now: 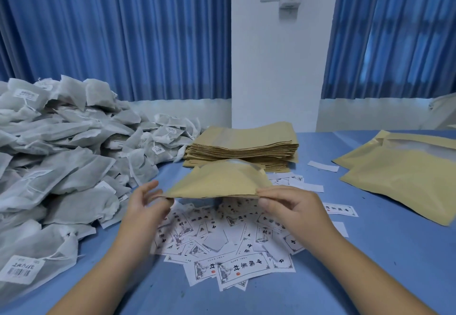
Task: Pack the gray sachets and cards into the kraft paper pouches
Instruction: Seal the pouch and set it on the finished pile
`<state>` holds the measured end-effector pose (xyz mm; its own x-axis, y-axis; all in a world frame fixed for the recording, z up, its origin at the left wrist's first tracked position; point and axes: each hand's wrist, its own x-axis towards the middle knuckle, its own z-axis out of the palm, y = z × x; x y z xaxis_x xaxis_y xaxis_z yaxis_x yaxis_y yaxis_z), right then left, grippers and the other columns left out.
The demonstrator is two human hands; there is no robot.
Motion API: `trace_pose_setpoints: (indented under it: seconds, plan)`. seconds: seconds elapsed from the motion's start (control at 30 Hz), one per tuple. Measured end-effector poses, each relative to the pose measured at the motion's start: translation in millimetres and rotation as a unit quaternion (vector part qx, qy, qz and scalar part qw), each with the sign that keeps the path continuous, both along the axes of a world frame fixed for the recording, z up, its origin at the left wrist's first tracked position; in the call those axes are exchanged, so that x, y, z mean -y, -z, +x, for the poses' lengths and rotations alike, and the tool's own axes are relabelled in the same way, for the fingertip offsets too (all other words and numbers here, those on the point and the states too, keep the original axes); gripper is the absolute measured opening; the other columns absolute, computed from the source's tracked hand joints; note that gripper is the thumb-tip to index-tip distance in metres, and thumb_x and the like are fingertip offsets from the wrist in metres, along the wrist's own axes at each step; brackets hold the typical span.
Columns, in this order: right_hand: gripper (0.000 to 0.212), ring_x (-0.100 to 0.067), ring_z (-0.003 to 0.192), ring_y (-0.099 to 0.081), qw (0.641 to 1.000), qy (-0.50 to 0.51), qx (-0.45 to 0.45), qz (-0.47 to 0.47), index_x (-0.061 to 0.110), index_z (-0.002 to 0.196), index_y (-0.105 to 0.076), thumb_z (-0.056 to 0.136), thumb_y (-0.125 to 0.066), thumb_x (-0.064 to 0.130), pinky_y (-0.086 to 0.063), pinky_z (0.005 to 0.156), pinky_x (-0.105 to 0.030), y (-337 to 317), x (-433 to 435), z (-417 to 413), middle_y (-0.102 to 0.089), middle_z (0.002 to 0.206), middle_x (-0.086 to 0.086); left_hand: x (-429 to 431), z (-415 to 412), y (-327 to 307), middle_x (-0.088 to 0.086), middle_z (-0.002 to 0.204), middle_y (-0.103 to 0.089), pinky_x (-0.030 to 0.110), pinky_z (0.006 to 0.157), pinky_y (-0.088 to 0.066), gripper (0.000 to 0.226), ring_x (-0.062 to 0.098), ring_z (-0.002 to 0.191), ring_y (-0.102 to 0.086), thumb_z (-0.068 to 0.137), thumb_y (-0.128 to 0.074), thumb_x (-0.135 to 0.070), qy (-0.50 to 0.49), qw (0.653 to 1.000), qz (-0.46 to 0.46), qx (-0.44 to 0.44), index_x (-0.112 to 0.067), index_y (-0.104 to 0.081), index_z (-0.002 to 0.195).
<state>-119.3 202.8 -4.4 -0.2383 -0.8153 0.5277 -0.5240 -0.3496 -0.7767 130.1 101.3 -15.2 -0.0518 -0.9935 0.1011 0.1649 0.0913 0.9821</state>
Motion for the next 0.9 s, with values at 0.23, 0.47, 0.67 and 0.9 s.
trace_pose_setpoints:
  seconds: [0.23, 0.47, 0.67, 0.9]
  plan:
    - [0.027, 0.006, 0.102, -0.06, 0.99, 0.008, -0.119, -0.074, 0.025, 0.099, -0.077, 0.075, -0.08, 0.013, -0.039, 0.092, -0.006, 11, -11, 11, -0.067, 0.107, 0.022, -20, -16, -17, 0.021, 0.106, -0.07, 0.063, 0.075, -0.053, 0.049, 0.047, 0.097, -0.067, 0.077, -0.066, -0.037, 0.195, 0.923, 0.198, -0.266, -0.005, -0.058, 0.113]
    - [0.025, -0.008, 0.1, -0.061, 0.942, 0.086, -0.265, -0.186, 0.01, 0.1, -0.076, 0.082, -0.067, 0.026, -0.046, 0.09, -0.015, 12, -41, 6, -0.067, 0.112, -0.001, -36, -59, -28, 0.027, 0.101, -0.07, 0.043, 0.051, -0.059, 0.029, 0.035, 0.08, -0.073, 0.093, -0.039, 0.005, 0.218, 0.907, 0.227, -0.279, 0.005, -0.05, 0.121]
    - [0.028, -0.012, 0.107, -0.059, 0.923, 0.137, -0.324, -0.154, 0.006, 0.106, -0.072, 0.082, -0.064, 0.016, -0.045, 0.092, -0.018, 8, -86, -42, -0.062, 0.121, -0.006, -49, -117, -43, 0.023, 0.104, -0.07, 0.038, 0.05, -0.058, 0.026, 0.031, 0.078, -0.073, 0.092, -0.041, 0.005, 0.277, 0.909, 0.203, -0.236, 0.003, -0.053, 0.115]
    - [0.022, -0.013, 0.105, -0.061, 0.9, 0.232, -0.342, -0.139, 0.008, 0.101, -0.07, 0.082, -0.063, 0.015, -0.048, 0.087, -0.019, -28, -144, -111, -0.061, 0.119, -0.004, -75, -216, -69, 0.021, 0.081, -0.07, 0.023, 0.037, -0.051, 0.009, 0.026, 0.052, -0.067, 0.092, -0.046, -0.002, 0.387, 0.895, 0.166, -0.146, -0.001, -0.053, 0.097]
